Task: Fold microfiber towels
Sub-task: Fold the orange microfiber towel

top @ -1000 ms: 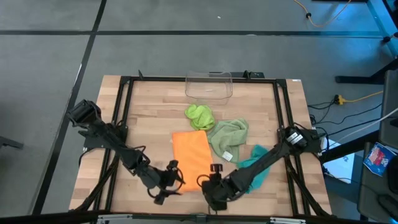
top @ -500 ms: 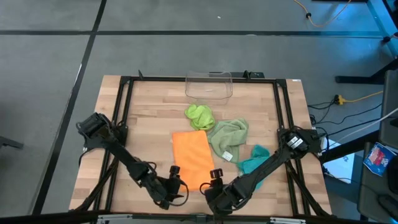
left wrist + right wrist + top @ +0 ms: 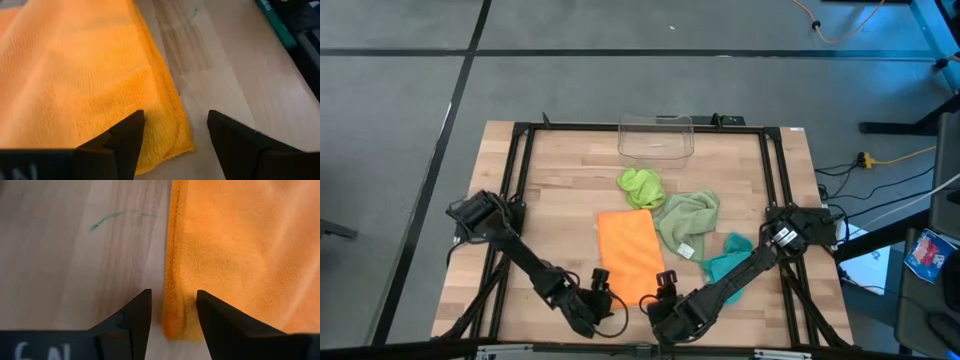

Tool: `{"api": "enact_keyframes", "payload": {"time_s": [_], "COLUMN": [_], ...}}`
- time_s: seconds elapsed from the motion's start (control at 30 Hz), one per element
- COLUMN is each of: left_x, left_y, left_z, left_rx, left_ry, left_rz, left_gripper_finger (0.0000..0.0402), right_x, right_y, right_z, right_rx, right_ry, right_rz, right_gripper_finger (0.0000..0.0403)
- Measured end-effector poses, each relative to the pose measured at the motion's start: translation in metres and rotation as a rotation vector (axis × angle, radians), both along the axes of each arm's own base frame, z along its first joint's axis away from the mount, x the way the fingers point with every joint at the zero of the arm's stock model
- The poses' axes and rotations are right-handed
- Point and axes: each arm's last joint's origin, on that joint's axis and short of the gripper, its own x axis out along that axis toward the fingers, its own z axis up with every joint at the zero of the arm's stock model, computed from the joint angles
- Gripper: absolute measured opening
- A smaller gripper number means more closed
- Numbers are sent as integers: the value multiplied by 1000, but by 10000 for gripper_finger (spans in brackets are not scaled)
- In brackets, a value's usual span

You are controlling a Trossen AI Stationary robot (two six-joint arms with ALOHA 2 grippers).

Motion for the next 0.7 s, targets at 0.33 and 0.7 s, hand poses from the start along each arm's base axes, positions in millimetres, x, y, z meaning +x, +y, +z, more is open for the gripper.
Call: {"api": "enact_keyframes", "payload": {"time_s": [0.33,0.7], "left_x": [0,0], "left_y": [0,3], "left_z": [-5,-6], "left_rx": [-9,11], "left_ry": [13,11], "left_rz": [36,53], "left_gripper_finger": [215,203], "right_x": [-4,-3], "right_y": [-4,-3], "right_z": [-6,-15], "right_rx": [-11,-58], "right_ry": [37,26], "right_rz": [-95,-97], "right_gripper_finger": [159,159]}}
